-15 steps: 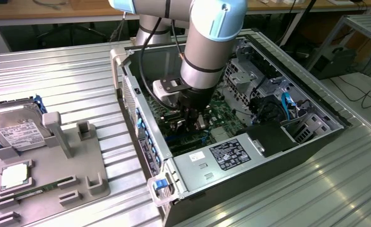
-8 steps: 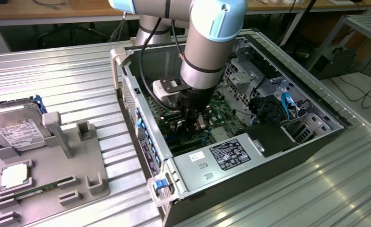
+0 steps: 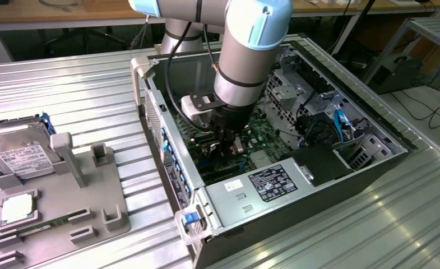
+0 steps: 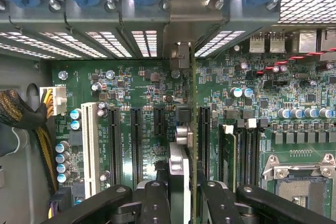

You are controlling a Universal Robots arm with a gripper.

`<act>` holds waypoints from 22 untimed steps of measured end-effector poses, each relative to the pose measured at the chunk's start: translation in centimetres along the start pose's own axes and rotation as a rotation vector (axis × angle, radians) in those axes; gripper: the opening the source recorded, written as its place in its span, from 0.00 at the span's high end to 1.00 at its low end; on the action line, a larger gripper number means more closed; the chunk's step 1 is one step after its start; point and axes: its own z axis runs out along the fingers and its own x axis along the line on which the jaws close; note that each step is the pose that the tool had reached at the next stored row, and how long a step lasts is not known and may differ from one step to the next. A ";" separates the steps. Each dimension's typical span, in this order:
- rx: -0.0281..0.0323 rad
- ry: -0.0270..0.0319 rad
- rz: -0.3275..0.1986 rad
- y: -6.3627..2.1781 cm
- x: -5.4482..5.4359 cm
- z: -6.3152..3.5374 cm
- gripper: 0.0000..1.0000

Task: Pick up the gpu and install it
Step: 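Insert the gpu into the slot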

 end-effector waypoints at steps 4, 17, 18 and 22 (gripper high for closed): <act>-0.0006 0.0014 0.000 0.01 0.0 0.22 0.72; -0.0002 0.0003 0.000 0.01 0.0 0.66 0.72; 0.0007 -0.0021 0.000 0.00 0.0 0.68 0.72; 0.0003 0.0004 0.000 0.01 -0.1 -0.69 0.64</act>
